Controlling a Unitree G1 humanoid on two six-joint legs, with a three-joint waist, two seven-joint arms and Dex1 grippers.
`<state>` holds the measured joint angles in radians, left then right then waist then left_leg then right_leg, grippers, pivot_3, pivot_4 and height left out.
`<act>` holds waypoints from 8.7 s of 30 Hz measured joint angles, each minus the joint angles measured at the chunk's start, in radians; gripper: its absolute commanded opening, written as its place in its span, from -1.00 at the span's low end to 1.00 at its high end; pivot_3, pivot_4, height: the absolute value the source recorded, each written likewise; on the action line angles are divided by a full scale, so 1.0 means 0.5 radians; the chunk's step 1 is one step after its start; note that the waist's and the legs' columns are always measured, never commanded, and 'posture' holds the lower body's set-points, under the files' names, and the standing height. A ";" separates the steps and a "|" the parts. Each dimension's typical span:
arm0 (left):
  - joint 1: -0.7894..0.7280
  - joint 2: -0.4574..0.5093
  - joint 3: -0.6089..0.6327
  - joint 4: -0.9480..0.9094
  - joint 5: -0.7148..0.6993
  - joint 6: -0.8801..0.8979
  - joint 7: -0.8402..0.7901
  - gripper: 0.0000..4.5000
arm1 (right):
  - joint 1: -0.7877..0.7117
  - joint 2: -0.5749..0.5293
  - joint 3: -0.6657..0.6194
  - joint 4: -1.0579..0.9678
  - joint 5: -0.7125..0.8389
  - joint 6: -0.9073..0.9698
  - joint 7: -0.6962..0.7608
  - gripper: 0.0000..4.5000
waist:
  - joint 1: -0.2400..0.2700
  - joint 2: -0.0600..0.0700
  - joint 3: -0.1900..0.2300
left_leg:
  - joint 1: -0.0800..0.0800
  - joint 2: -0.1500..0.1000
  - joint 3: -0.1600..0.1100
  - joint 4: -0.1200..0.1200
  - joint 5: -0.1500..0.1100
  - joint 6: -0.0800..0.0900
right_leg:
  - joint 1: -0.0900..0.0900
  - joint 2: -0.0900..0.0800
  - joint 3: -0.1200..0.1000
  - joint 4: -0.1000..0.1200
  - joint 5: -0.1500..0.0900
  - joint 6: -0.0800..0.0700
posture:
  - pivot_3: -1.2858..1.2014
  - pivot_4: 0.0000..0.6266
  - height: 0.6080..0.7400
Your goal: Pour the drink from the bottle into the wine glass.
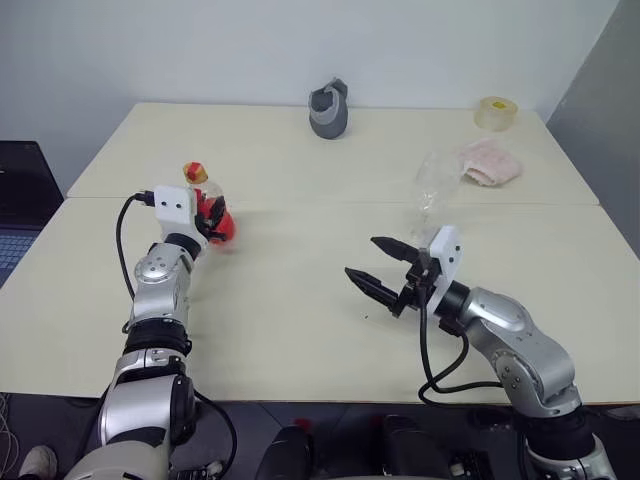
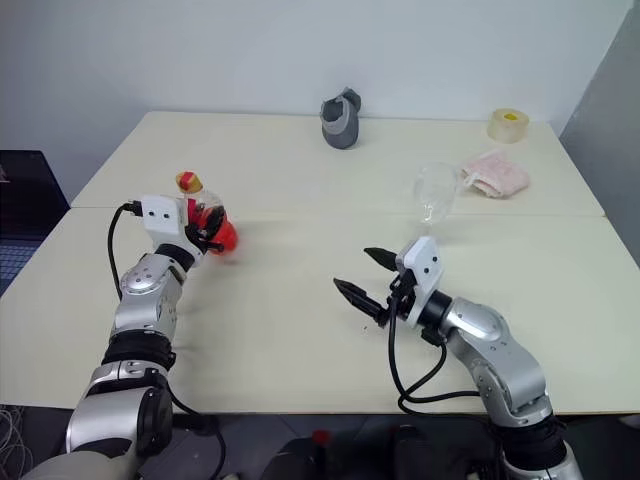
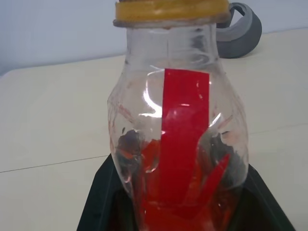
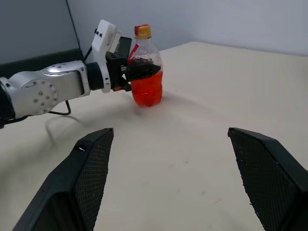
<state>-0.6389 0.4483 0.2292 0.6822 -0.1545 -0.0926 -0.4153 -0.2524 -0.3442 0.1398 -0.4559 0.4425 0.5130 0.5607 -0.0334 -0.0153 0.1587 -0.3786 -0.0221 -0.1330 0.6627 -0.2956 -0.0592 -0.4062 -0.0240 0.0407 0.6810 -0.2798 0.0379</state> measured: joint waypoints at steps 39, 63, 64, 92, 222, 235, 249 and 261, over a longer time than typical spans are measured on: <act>0.052 -0.164 -0.649 -0.882 -0.129 0.397 -0.919 -0.39 | -1.090 0.485 -0.106 0.759 0.020 0.532 -0.278 -0.35 | -0.046 0.001 0.001 | -0.005 0.000 0.000 0.000 0.001 -0.002 | -0.007 0.000 0.001 0.002 0.001 -0.001 | 0.03 -0.52 1.00; 0.374 0.025 -0.488 -1.688 -0.407 0.934 -0.875 -0.39 | -1.310 0.415 -0.122 1.050 0.105 0.338 0.575 -0.35 | -0.050 0.004 0.002 | -0.004 0.000 0.001 -0.001 -0.001 0.003 | -0.007 0.000 0.002 0.002 0.001 -0.001 | 0.03 -0.52 1.00; 0.396 0.028 -0.470 -1.730 -0.441 0.984 -0.872 -0.39 | -1.332 0.408 -0.113 1.098 0.103 0.311 0.647 -0.35 | -0.050 0.004 0.002 | -0.004 0.000 0.000 -0.001 -0.001 0.003 | -0.007 0.000 0.001 0.002 0.001 -0.001 | 0.03 -0.52 1.00; 0.479 0.108 -0.452 -1.986 -0.818 1.348 -0.926 -0.56 | -1.439 0.339 -0.081 1.255 0.183 0.397 1.209 0.54 | -0.046 0.006 0.004 | -0.005 0.001 0.000 -0.001 0.000 0.000 | -0.007 -0.001 0.001 0.001 0.001 -0.001 | 0.03 -0.52 1.00; 0.351 0.073 -0.411 -1.503 -0.491 0.871 -0.803 -0.56 | -1.428 0.358 -0.046 1.004 -0.146 0.194 0.081 1.00 | -0.047 0.011 0.007 | -0.006 0.000 0.001 -0.001 0.001 -0.001 | -0.009 -0.002 0.001 0.001 0.001 -0.001 | 0.03 -0.52 1.00; 0.335 0.074 -0.411 -1.501 -0.478 0.879 -0.805 -0.56 | -1.324 0.255 -0.077 0.858 -0.067 0.296 0.157 1.00 | -0.046 0.011 0.007 | -0.006 0.000 0.000 -0.001 0.001 0.000 | -0.009 -0.002 0.001 0.001 0.001 -0.001 | 0.03 -0.52 1.00; 0.250 0.071 -0.411 -1.457 -0.475 0.866 -0.815 -0.56 | -1.370 0.415 0.000 0.924 -0.081 0.254 0.138 1.00 | -0.047 0.011 0.007 | -0.006 0.000 0.000 -0.001 0.001 -0.002 | -0.009 -0.002 0.001 0.001 0.001 -0.001 | 0.03 -0.52 1.00; 0.250 0.069 -0.423 -1.456 -0.472 0.867 -0.805 -0.56 | -1.431 0.407 0.008 1.069 -0.175 0.115 0.131 1.00 | -0.047 0.011 0.007 | -0.006 0.000 0.000 -0.001 0.002 -0.002 | -0.009 -0.002 0.001 0.001 0.001 -0.001 | 0.03 -0.52 1.00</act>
<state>-0.5136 0.4827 0.0179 -0.0459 -0.3903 0.3411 -0.8178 -0.9679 -0.1406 0.1438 0.0786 0.3552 0.5704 0.6262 -0.0569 -0.0097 0.1622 -0.3818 -0.0222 -0.1329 0.6621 -0.2948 -0.0604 -0.4110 -0.0248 0.0414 0.6816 -0.2794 0.0373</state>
